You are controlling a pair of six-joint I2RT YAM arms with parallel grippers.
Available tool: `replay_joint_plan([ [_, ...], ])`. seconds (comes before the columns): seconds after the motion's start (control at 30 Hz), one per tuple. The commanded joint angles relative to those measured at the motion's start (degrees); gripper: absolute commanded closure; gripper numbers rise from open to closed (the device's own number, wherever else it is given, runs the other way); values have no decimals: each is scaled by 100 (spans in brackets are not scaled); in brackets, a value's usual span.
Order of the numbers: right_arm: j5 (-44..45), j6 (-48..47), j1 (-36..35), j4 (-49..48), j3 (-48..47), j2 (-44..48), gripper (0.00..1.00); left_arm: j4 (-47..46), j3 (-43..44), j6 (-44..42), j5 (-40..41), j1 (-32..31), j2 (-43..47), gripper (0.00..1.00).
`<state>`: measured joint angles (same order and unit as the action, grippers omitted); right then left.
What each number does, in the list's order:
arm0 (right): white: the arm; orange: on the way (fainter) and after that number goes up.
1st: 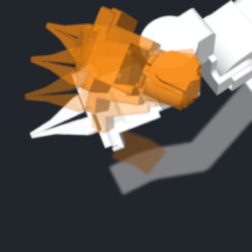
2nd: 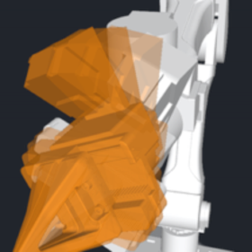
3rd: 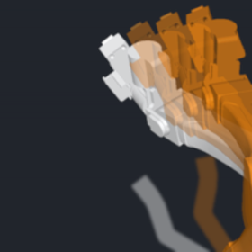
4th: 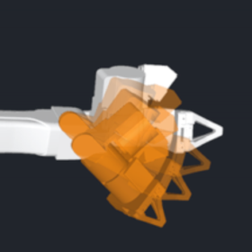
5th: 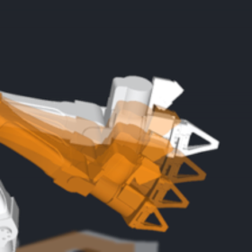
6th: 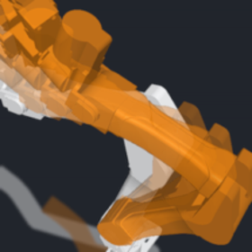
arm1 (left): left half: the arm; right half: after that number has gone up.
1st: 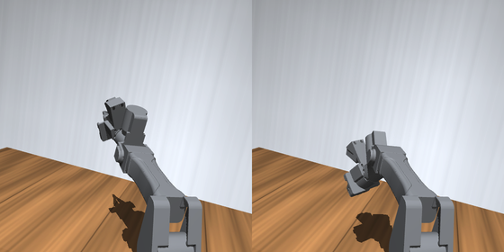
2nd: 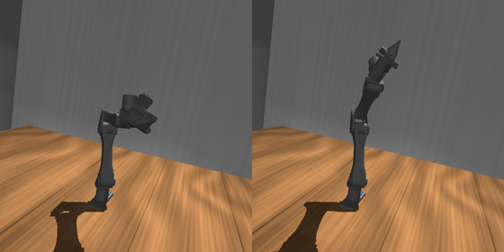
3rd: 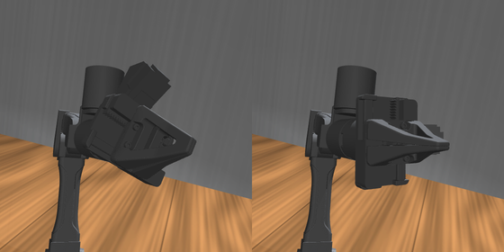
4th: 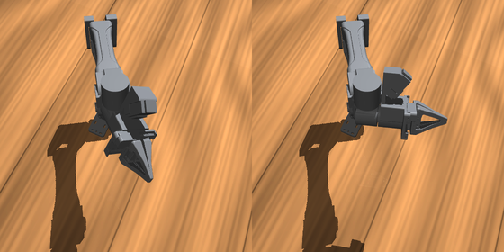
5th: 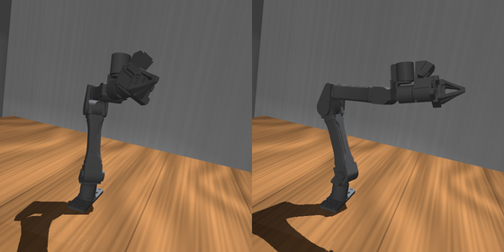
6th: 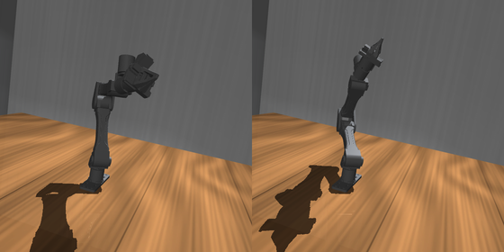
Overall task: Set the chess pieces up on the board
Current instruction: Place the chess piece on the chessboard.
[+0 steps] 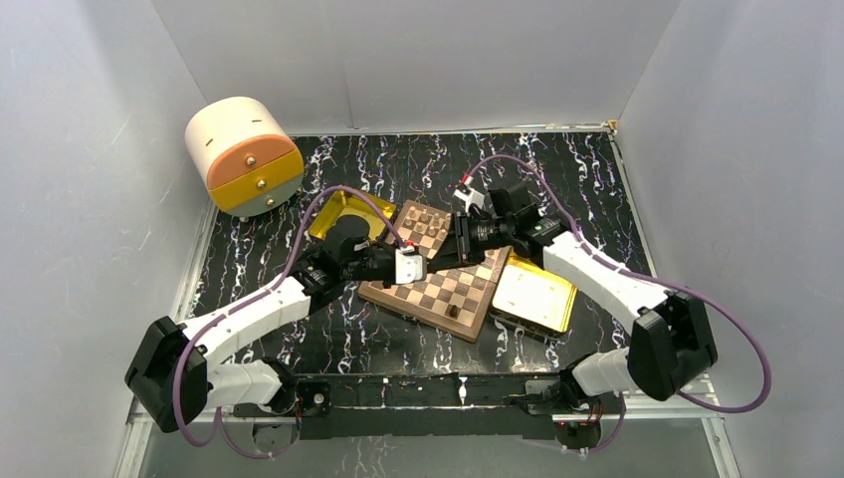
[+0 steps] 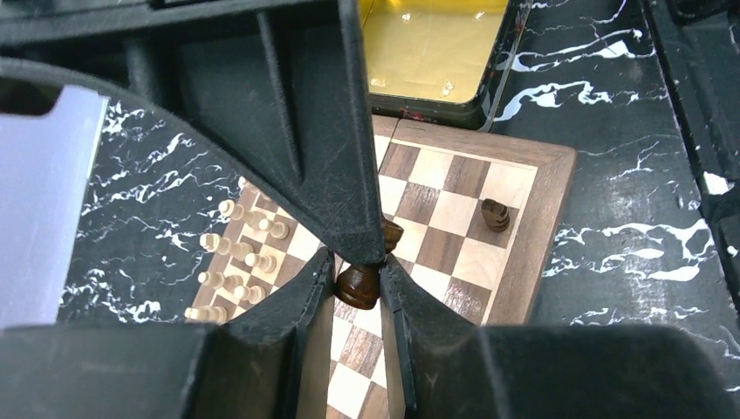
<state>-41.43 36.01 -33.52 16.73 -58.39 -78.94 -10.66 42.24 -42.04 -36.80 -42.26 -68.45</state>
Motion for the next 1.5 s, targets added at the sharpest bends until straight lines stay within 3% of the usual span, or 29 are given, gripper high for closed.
replay_joint_plan([
  [0.0,638,312,-4,-874,357,708,77,-103,299,870,230,-42,-44,87],
  [0.23,1641,515,-1,-1031,715,1450,72,-747,410,2045,788,-44,-142,94],
  [0.4,1824,708,-7,-1316,886,1646,72,-952,532,2534,792,-40,-260,96],
  [0.8,1923,1045,-11,-1860,996,1531,63,-894,635,2952,852,-38,-310,96],
  [1.27,2059,1180,-8,-1543,876,1203,58,-814,687,2985,937,-44,-360,97],
  [1.47,1996,1321,-12,-1816,997,1304,76,-756,695,3009,1021,-42,-395,97],
])
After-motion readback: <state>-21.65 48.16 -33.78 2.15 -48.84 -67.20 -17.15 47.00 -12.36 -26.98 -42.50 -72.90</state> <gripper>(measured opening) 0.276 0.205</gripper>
